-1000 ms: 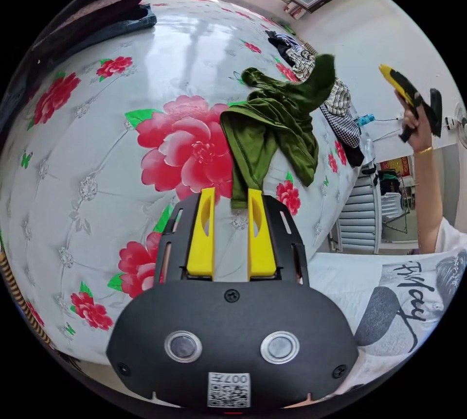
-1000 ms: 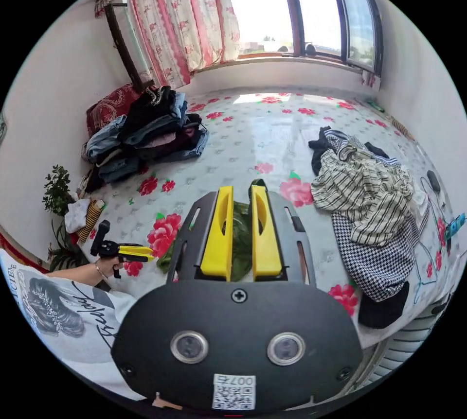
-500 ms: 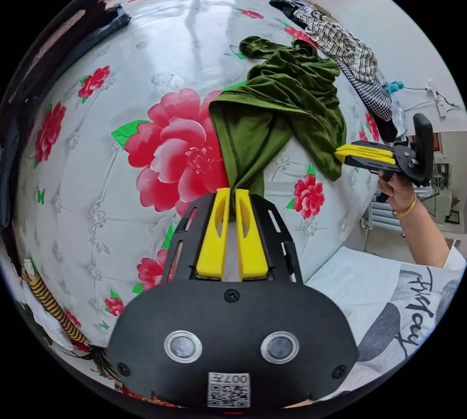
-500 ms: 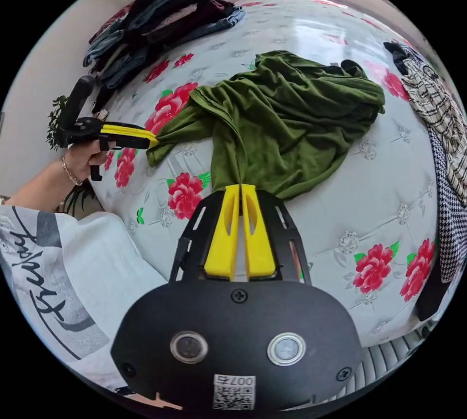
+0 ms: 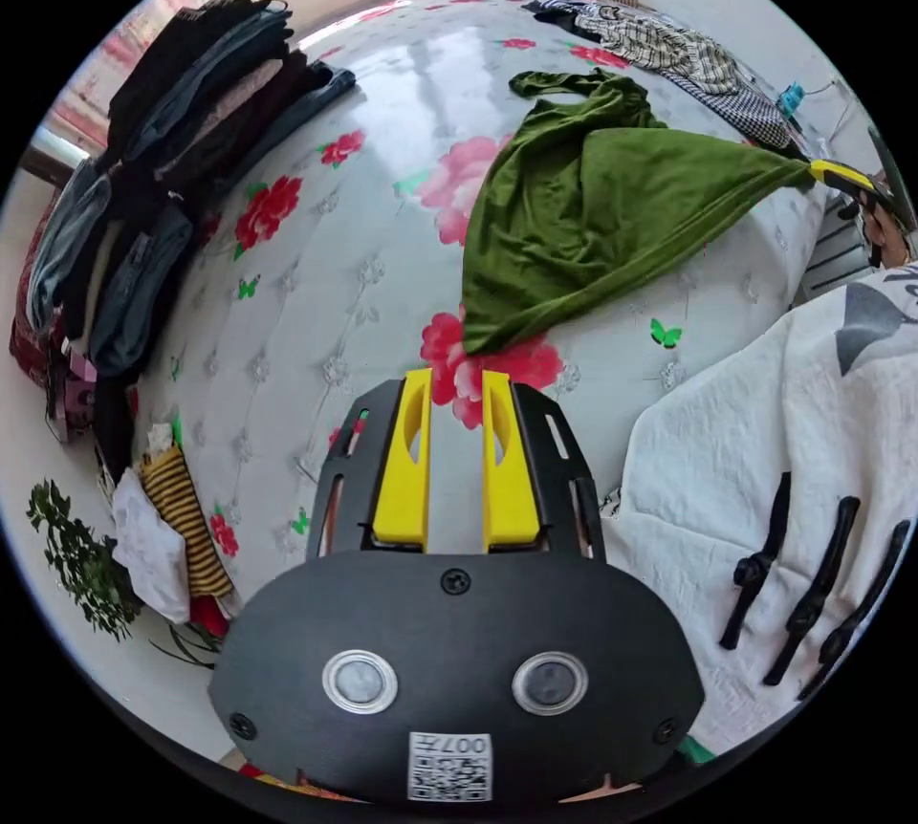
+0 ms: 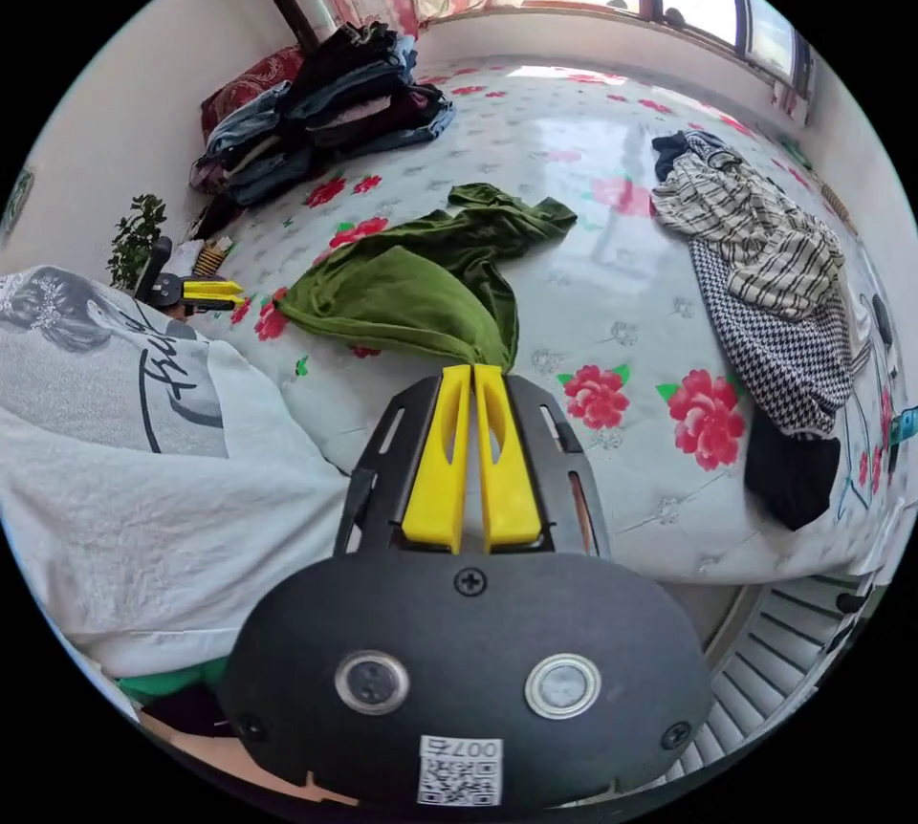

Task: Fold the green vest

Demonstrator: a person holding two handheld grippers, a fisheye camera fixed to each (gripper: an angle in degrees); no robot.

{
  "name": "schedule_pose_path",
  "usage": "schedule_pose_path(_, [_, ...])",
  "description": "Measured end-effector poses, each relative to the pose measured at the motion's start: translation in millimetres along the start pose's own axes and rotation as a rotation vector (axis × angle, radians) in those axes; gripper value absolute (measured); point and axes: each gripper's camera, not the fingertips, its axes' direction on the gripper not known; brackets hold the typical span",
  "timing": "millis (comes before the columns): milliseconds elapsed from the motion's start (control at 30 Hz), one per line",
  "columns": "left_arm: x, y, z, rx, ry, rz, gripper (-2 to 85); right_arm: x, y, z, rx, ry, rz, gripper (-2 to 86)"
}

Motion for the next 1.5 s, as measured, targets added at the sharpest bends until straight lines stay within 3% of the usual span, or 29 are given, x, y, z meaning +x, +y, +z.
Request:
schedule_pose_path(167, [-10.8, 15.7, 6.0, 0.031, 0.125, -0.097, 9.4, 5.3, 20.7, 32.1, -0.053, -0.031, 0.103, -0.3])
schedule_pose_path(333, [-19.8, -32.2, 27.8, 0.022, 0.246, -0.063, 11.1, 4.1, 18.9, 36.9, -0.041, -0.044, 0.095, -0.3])
schedule_pose_path(400, [-10.4, -56.3, 51.4, -0.095, 0.192, 0.000, 7.3, 3.5, 18.3, 33.5, -0.013, -0.048, 0.096, -0.3])
schedule_pose_path(467, [-2.3, -65.7, 42.6, -0.091, 0.138, 0.069, 0.9, 3.2, 18.8, 27.3, 0.025, -0.053, 0.099, -0.3])
schedule_pose_path(533, [0.6, -72.6, 35.3, -0.138, 0.139, 0.114, -0.1, 4.3, 20.9, 12.8, 0.083, -0.070, 0.105, -0.3])
schedule_pose_path(633, [-38.3, -57.9, -18.2, 0.035, 0.337, -0.013, -0.7, 6.8, 27.2, -28.2, 0.211, -0.088, 0.109, -0.3])
schedule_pose_path(700, [-88.1, -18.7, -87.8, 0.289, 0.518, -0.156, -0.9, 6.1, 32.4, -63.2, 0.298, -0.093, 0.097, -0.3])
schedule_pose_path(867, [-152.3, 79.1, -244.6, 0.752, 0.630, -0.236, -0.9, -15.5, 49.4, -171.6, 0.559, -0.131, -0.031, -0.3])
schedule_pose_path(1000, [-169.9, 145.0, -362.9, 1.075, 0.576, -0.196, -0.9, -51.8, 57.7, -238.5, 0.699, -0.057, -0.198, -0.3])
schedule_pose_path(1133, [-177.4, 153.5, -403.7, 1.102, 0.392, -0.191, -0.9, -50.2, 28.8, -240.6, 0.687, -0.064, -0.250, -0.3])
schedule_pose_path(1233, [-209.9, 114.0, -385.2, 0.980, 0.246, -0.261, -0.9, -28.1, -32.5, -206.7, 0.593, -0.125, -0.237, -0.2])
schedule_pose_path(1367, [-283.6, 52.2, -348.9, 0.912, 0.418, -0.430, -0.9, -16.5, -121.1, -170.2, 0.505, -0.157, -0.226, -0.2])
schedule_pose_path(1500, [-313.1, 38.8, -403.8, 1.033, 0.377, -0.441, -0.9, -28.6, -170.6, -203.8, 0.654, -0.167, -0.264, -0.2])
